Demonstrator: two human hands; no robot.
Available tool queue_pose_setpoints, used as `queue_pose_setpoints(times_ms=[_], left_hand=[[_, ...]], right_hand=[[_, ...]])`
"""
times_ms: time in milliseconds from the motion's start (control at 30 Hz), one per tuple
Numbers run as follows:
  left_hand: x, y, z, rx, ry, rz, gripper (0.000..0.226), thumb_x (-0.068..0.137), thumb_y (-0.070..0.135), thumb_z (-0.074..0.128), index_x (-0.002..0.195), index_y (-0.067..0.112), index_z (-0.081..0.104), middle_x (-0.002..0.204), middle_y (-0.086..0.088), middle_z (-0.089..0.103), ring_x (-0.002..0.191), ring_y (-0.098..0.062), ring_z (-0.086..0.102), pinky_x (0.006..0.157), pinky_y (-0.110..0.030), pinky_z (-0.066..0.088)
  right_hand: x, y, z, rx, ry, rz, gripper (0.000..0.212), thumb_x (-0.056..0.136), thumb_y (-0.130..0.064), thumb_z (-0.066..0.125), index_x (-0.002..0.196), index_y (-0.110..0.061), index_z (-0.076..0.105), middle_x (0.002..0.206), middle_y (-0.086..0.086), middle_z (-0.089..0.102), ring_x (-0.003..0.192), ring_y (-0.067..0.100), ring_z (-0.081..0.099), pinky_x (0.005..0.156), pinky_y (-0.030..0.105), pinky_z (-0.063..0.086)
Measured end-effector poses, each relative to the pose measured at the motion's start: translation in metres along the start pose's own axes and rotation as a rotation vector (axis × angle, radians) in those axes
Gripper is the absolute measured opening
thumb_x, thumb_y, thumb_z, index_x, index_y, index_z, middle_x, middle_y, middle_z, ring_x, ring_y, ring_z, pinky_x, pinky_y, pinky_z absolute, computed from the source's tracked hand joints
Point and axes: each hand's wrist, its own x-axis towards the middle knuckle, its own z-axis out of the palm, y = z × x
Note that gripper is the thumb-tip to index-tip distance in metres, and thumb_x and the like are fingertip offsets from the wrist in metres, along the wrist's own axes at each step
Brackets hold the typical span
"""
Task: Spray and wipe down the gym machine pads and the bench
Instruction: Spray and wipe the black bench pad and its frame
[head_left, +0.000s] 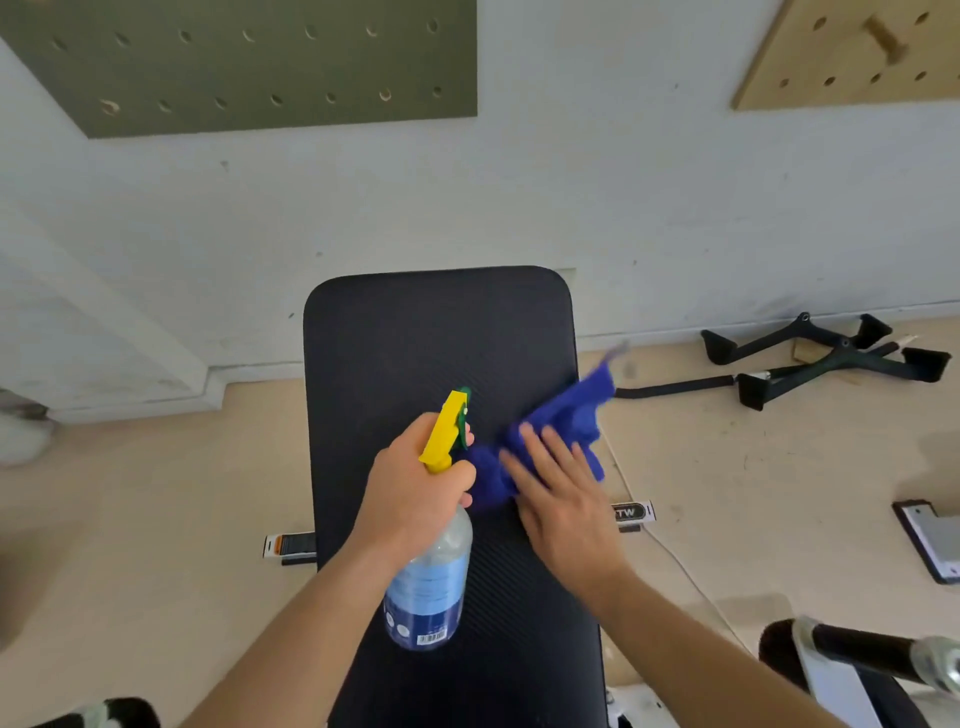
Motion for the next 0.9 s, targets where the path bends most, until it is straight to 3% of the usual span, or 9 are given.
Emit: queue_pose_setpoints(times_ms=[100, 200, 333, 433, 567, 700, 800, 900], left_hand=[[-0.001, -0.003, -0.002, 0.010, -0.006, 0.009, 0.023, 0.081, 0.009, 0.061, 0.098, 0.022, 0.067, 0.099, -0.006, 0.074, 0.062, -0.019, 0.076, 0.074, -0.037, 0.057], [-0.004, -0.007, -0.006, -0.007, -0.003, -0.007, 0.026, 0.085, 0.001, 0.059, 0.100, 0.020, 0.067, 0.102, -0.003, 0.075, 0.063, -0.021, 0.076, 0.074, -0.035, 0.057], [-0.009, -0.014, -0.008, 0.013, -0.015, 0.010, 0.019, 0.084, 0.009, 0.061, 0.098, 0.021, 0.066, 0.098, -0.006, 0.074, 0.064, -0.020, 0.075, 0.078, -0.042, 0.058], [-0.013, -0.021, -0.008, 0.057, -0.030, 0.021, 0.015, 0.086, 0.011, 0.062, 0.097, 0.021, 0.066, 0.094, -0.007, 0.073, 0.066, -0.021, 0.075, 0.074, -0.037, 0.058], [-0.027, -0.034, -0.007, 0.079, -0.068, -0.005, 0.018, 0.086, 0.009, 0.063, 0.096, 0.023, 0.066, 0.091, -0.001, 0.073, 0.065, -0.019, 0.075, 0.071, -0.032, 0.057], [-0.048, -0.053, -0.002, 0.124, -0.125, -0.026, 0.019, 0.085, 0.010, 0.062, 0.097, 0.025, 0.065, 0.086, -0.002, 0.072, 0.066, -0.016, 0.075, 0.068, -0.030, 0.055], [-0.063, -0.065, 0.008, 0.140, -0.167, -0.055, 0.020, 0.086, 0.012, 0.062, 0.099, 0.028, 0.064, 0.085, 0.000, 0.071, 0.068, -0.015, 0.075, 0.069, -0.028, 0.054], [-0.076, -0.073, 0.021, 0.120, -0.203, -0.103, 0.016, 0.089, 0.014, 0.062, 0.101, 0.023, 0.064, 0.089, -0.001, 0.071, 0.074, -0.016, 0.075, 0.069, -0.024, 0.053]], right_hand=[[-0.043, 0.009, 0.000, -0.083, -0.095, -0.148, 0.052, 0.092, -0.021, 0.054, 0.143, -0.026, 0.056, 0.157, 0.004, 0.042, 0.144, 0.028, 0.040, 0.111, 0.050, 0.038], [0.005, 0.027, -0.014, -0.139, -0.087, -0.225, 0.051, 0.089, -0.021, 0.051, 0.139, -0.024, 0.059, 0.153, 0.007, 0.047, 0.139, 0.033, 0.046, 0.112, 0.049, 0.035], [0.130, 0.042, -0.047, -0.125, -0.009, -0.026, 0.047, 0.093, -0.013, 0.046, 0.139, -0.016, 0.058, 0.155, 0.013, 0.043, 0.143, 0.041, 0.038, 0.105, 0.055, 0.044], [0.151, 0.035, -0.048, -0.090, -0.006, 0.135, 0.046, 0.104, -0.017, 0.045, 0.150, -0.022, 0.045, 0.164, 0.003, 0.027, 0.152, 0.030, 0.023, 0.111, 0.047, 0.041], [0.042, 0.013, -0.020, -0.082, 0.005, 0.036, 0.057, 0.093, -0.005, 0.062, 0.147, -0.016, 0.049, 0.159, 0.009, 0.037, 0.146, 0.034, 0.034, 0.112, 0.054, 0.039], [-0.067, -0.002, -0.009, -0.047, -0.122, -0.031, 0.071, 0.075, 0.004, 0.074, 0.141, -0.015, 0.057, 0.155, 0.009, 0.043, 0.141, 0.033, 0.044, 0.100, 0.047, 0.053], [-0.101, -0.006, -0.015, 0.036, -0.214, 0.095, 0.080, 0.058, 0.008, 0.086, 0.132, -0.016, 0.065, 0.150, 0.002, 0.047, 0.133, 0.030, 0.053, 0.083, 0.038, 0.061], [-0.116, -0.002, -0.038, 0.141, -0.113, 0.292, 0.070, 0.067, 0.011, 0.079, 0.132, -0.014, 0.065, 0.150, 0.002, 0.049, 0.132, 0.027, 0.054, 0.098, 0.036, 0.053]])
